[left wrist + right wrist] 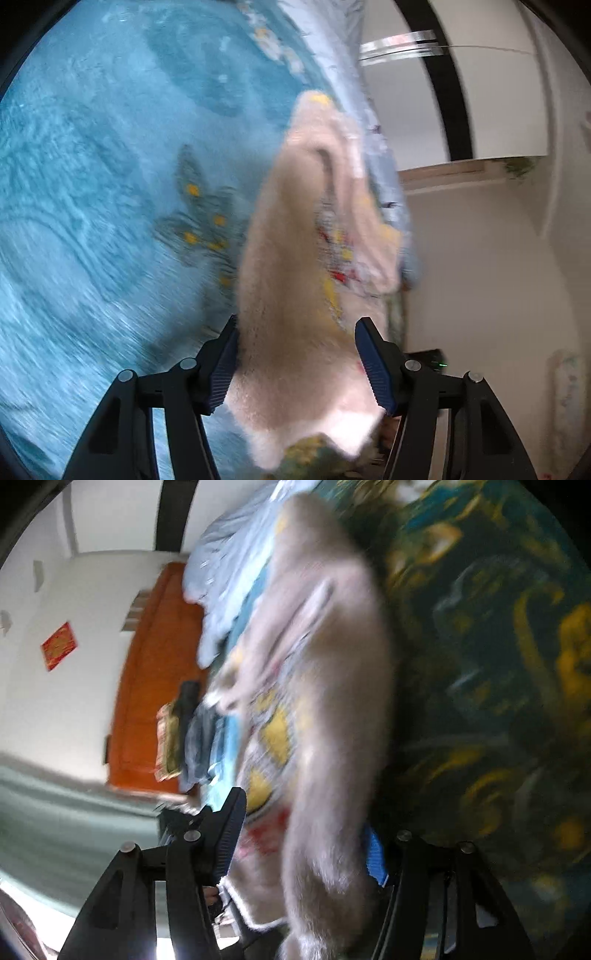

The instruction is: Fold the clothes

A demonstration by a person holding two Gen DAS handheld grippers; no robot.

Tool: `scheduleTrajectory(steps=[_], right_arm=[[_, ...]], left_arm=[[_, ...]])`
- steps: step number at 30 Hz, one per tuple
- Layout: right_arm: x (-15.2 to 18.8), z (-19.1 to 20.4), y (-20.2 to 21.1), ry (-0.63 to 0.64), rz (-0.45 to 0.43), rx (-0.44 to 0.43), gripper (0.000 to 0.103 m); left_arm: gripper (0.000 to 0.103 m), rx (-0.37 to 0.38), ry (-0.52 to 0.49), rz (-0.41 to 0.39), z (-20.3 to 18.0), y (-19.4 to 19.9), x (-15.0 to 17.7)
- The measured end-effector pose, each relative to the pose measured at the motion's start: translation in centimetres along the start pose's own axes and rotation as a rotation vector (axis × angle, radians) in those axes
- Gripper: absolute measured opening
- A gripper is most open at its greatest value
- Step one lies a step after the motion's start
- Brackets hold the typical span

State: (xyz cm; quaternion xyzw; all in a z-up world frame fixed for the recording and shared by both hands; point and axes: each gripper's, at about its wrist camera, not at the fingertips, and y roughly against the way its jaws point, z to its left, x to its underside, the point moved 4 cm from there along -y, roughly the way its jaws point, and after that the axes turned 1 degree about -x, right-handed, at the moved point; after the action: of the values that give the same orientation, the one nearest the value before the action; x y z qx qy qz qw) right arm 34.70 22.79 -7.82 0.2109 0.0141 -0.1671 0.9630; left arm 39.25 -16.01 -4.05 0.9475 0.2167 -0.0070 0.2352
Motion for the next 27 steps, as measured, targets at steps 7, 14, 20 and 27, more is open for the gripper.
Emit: scheduleTrajectory(steps=[7, 14, 20, 27], right_arm=[[1.3, 1.2, 1.2, -0.027, 0.009, -0.171, 0.060], [2.9, -0.4, 0.8, -0.023, 0.094, -0.011, 0.058], [3.3, -0.5, -0.1, 0.033, 0.139, 0.095, 0.026], [2.9, 1.2, 1.4, 0.088, 0.108, 0.001, 0.014]], left_arm=[[0.066, 0.206, -0.037, 0.011, -2.6, 0.9, 1.1], [0.064, -0.142, -0.035, 0.092, 0.5, -2.4, 3.4], [0.020, -0.212, -0.092, 0.109, -0.4, -3.0, 3.8], [0.010, -0.220, -0.182, 0.032, -2.4, -0.1, 3.7]])
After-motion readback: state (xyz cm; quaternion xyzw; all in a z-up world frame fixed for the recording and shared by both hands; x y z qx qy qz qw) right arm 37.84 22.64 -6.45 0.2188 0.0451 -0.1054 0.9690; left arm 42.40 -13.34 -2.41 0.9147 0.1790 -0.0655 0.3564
